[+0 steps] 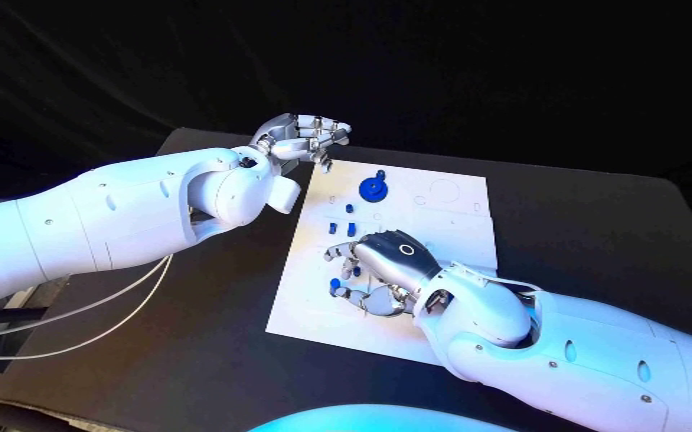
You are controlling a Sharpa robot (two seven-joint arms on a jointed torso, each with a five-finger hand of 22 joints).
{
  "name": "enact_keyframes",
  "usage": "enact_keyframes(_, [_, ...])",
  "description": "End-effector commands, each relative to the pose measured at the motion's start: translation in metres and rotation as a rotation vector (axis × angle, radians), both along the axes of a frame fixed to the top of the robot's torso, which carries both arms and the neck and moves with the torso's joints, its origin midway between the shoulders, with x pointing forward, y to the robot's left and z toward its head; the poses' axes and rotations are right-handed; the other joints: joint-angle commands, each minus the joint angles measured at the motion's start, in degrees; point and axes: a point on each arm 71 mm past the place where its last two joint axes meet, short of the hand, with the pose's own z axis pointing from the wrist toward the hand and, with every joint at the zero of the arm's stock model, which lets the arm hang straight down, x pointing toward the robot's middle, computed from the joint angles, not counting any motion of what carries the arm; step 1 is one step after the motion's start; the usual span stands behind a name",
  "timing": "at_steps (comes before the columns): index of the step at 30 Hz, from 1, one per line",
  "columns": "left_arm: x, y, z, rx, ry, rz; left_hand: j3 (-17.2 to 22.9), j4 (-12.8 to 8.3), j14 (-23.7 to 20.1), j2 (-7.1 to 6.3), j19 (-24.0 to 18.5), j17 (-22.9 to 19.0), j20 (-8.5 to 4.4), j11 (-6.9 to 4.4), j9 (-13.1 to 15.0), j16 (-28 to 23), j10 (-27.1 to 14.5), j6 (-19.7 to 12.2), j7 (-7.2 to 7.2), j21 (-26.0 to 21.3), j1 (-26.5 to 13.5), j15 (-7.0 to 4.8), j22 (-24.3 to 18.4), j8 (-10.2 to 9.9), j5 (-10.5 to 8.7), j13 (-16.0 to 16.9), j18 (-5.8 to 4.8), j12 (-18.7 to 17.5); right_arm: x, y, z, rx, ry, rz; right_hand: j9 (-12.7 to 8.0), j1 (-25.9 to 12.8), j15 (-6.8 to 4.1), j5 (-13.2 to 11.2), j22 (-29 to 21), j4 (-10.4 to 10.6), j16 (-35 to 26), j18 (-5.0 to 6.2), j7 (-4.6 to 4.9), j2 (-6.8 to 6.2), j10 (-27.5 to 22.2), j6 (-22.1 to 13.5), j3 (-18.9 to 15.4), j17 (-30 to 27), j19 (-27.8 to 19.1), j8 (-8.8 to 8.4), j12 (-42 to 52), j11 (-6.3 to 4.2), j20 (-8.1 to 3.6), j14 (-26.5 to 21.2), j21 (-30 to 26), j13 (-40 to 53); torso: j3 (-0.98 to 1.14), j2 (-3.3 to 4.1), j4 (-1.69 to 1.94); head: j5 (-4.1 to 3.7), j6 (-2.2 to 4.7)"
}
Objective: Assemble the parts on the task board
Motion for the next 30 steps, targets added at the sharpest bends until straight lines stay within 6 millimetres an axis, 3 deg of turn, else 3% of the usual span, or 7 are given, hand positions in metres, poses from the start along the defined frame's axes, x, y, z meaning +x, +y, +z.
enact_keyframes(1, [0.000,-0.002,0.001,-0.011,0.000,-0.018,0.37,0.00,-0.40,0.02,-0.37,-0.12,0.16,-0.01,0.06,-0.15,-0.33,-0.21,0.10,-0.34,-0.74,-0.10,-0.11,-0.02,0.18,0.08,0.50,0.34,-0.001,-0.010,0.011,0.107,-0.026,-0.022,-0.07,-0.09,-0.42,-0.11,10.04,-0.06,0.37,-0.23,0.22,-0.09,-0.08,-0.13,-0.48,0.17,1.74,-0.09,0.51,-0.29,-0.21,2.20,0.04,0.27,0.01,-0.18,-0.03,-0.37,0.30])
enact_keyframes(6, [-0.001,-0.001,-0.001,-0.008,0.004,-0.018,0.37,0.00,-0.40,0.02,-0.37,-0.12,0.16,-0.01,0.06,-0.15,-0.33,-0.21,0.10,-0.34,-0.74,-0.10,-0.11,-0.02,0.18,0.08,0.50,0.34,0.011,-0.050,0.024,0.132,0.079,-0.121,1.35,1.28,-0.11,1.17,10.90,-0.53,1.06,-0.62,2.29,0.88,4.58,8.40,-0.21,1.56,2.47,4.63,4.58,0.16,-0.15,2.60,1.68,2.90,0.01,-0.28,-0.24,-1.24,0.97])
enact_keyframes(11, [-0.001,0.000,-0.003,-0.003,0.008,-0.016,0.41,-0.03,-0.41,0.01,-0.33,-0.11,0.16,-0.02,0.07,-0.13,-0.36,-0.21,0.09,-0.30,-0.77,-0.10,-0.04,-0.01,0.17,0.09,0.48,0.37,0.022,-0.101,0.028,0.103,0.252,-0.280,4.22,-3.44,-2.01,3.11,12.01,2.83,1.80,-1.07,0.10,-0.22,8.24,11.32,-5.93,2.95,3.37,9.17,17.50,-2.20,-1.13,2.92,3.85,13.85,0.05,-0.74,-0.62,-3.06,1.05])
enact_keyframes(13, [-0.001,0.000,-0.004,-0.003,0.009,-0.016,0.41,-0.03,-0.41,0.01,-0.33,-0.11,0.16,-0.02,0.07,-0.13,-0.36,-0.21,0.09,-0.30,-0.77,-0.10,-0.04,-0.01,0.17,0.09,0.48,0.37,0.023,-0.123,0.029,0.087,0.309,-0.343,9.04,-3.94,-1.85,3.01,12.94,4.82,2.61,-1.52,-1.28,-0.17,7.19,9.37,-10.26,4.51,4.16,13.51,44.84,-2.93,-2.00,3.31,5.74,40.95,0.07,-0.88,-0.73,-3.76,1.00])
enact_keyframes(14, [-0.001,0.000,-0.004,-0.002,0.010,-0.017,0.41,-0.03,-0.41,0.01,-0.33,-0.11,0.16,-0.02,0.07,-0.13,-0.36,-0.21,0.09,-0.30,-0.77,-0.10,-0.04,-0.01,0.17,0.09,0.48,0.37,0.023,-0.131,0.029,0.082,0.327,-0.367,10.40,-4.28,-2.24,3.24,13.46,5.41,3.19,-1.74,-0.63,1.79,8.41,8.75,-10.73,6.03,4.60,14.73,52.43,-2.49,-1.81,3.59,6.91,48.94,0.09,-0.92,-0.78,-4.09,1.03])
enact_keyframes(18, [-0.002,0.000,-0.005,-0.001,0.013,-0.017,0.41,-0.03,-0.41,0.01,-0.33,-0.11,0.16,-0.02,0.07,-0.13,-0.36,-0.21,0.09,-0.30,-0.77,-0.10,-0.04,-0.01,0.17,0.09,0.48,0.37,0.017,-0.161,0.028,0.066,0.380,-0.452,12.26,-4.58,-2.06,3.13,14.07,5.67,4.11,-2.04,-0.58,2.87,12.46,7.47,-12.72,8.30,5.14,16.32,63.74,-2.31,-1.78,4.00,8.33,60.35,0.24,-1.13,-1.20,-4.92,0.95])
enact_keyframes(30, [-0.005,0.000,-0.007,0.000,0.017,-0.021,0.41,-0.03,-0.41,0.01,-0.33,-0.11,0.16,-0.02,0.07,-0.13,-0.36,-0.21,0.09,-0.30,-0.77,-0.10,-0.04,-0.01,0.17,0.09,0.48,0.37,-0.008,-0.205,0.017,0.000,0.343,-0.592,12.86,-4.71,-2.01,2.63,14.36,5.81,4.41,-2.20,-0.56,3.26,12.87,7.03,-13.85,9.10,5.40,16.85,65.58,-2.25,-1.73,4.11,9.04,62.33,0.32,-1.65,-2.12,-8.16,0.11])
